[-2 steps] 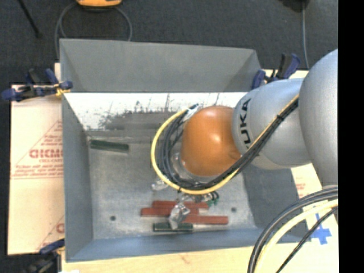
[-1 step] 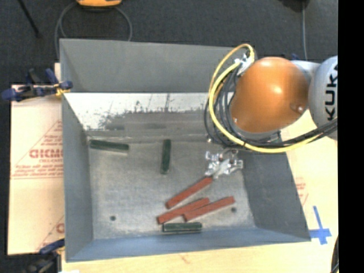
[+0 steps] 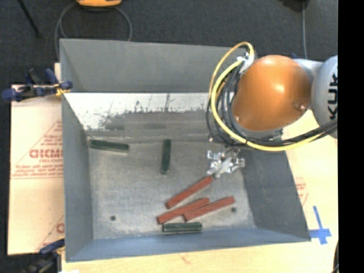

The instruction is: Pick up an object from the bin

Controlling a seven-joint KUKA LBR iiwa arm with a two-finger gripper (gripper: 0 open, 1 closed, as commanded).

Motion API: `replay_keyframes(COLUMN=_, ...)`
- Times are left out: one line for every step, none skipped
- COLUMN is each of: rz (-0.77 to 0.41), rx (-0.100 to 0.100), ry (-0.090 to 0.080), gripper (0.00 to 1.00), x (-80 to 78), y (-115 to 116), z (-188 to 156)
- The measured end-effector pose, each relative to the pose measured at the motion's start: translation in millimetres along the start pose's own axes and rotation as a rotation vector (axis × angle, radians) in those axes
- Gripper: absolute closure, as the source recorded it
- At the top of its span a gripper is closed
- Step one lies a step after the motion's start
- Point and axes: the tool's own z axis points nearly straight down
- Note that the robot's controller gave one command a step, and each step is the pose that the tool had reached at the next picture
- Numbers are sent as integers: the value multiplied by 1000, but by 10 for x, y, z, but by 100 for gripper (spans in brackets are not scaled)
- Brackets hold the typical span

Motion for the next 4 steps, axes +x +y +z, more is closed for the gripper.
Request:
replay_keyframes(rz=237, rx=-5, ry=1, gripper=0, x=-55, y=-19, z=595)
replay_keyframes(rz=238, rx=-3, ry=0, gripper=0, x=-53, y=-27, z=581)
replay_keyframes(rz=249, rx=13, ry=2, gripper=100, x=-122, y=22, z=1120)
replay_keyframes(rz=250, rx=13, ry=2, gripper=100, x=-121, y=21, z=1120)
